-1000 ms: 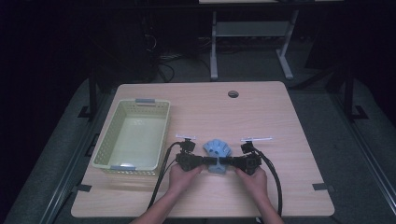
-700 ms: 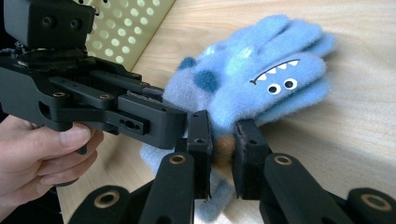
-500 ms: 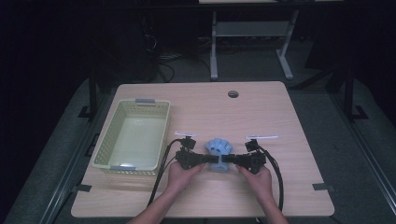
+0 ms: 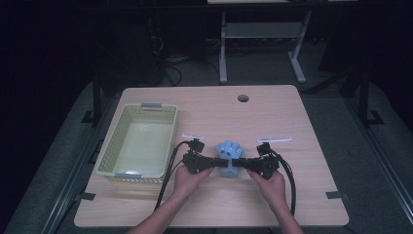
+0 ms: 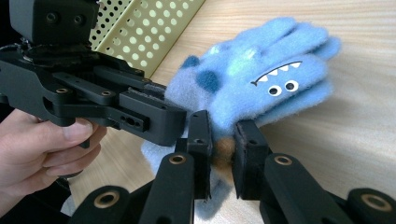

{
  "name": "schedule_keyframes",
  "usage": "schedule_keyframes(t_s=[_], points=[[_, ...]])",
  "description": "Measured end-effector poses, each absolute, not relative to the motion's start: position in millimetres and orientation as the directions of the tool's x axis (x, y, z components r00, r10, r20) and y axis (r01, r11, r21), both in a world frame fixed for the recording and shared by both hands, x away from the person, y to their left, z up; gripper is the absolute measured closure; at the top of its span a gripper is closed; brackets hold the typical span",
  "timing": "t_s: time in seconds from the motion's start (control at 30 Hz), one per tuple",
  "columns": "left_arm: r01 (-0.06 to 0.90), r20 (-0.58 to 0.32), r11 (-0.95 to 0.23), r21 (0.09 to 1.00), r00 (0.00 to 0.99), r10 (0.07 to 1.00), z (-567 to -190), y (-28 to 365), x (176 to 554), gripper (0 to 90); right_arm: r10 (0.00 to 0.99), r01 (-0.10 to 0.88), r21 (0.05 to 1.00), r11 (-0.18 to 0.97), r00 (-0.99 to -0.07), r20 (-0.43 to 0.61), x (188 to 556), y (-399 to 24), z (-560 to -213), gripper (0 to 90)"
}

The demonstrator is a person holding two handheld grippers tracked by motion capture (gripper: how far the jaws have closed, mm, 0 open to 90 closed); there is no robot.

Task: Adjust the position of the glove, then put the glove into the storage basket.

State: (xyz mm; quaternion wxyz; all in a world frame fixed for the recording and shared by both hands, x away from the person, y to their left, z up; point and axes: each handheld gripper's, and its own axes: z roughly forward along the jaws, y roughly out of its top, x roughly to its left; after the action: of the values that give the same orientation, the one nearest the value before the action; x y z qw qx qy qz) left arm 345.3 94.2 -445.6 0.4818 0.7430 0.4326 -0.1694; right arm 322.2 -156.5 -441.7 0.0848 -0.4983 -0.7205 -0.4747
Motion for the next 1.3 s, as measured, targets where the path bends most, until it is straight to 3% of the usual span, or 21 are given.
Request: schedule_keyframes(t_s=[1.3], points=[[0.782, -0.66, -0.128, 0.61, 0.591, 0.464, -419, 115, 350, 73.7, 0.652, 0.761, 0.634, 0.135, -0.55, 0.522, 334, -135, -404, 79.0]])
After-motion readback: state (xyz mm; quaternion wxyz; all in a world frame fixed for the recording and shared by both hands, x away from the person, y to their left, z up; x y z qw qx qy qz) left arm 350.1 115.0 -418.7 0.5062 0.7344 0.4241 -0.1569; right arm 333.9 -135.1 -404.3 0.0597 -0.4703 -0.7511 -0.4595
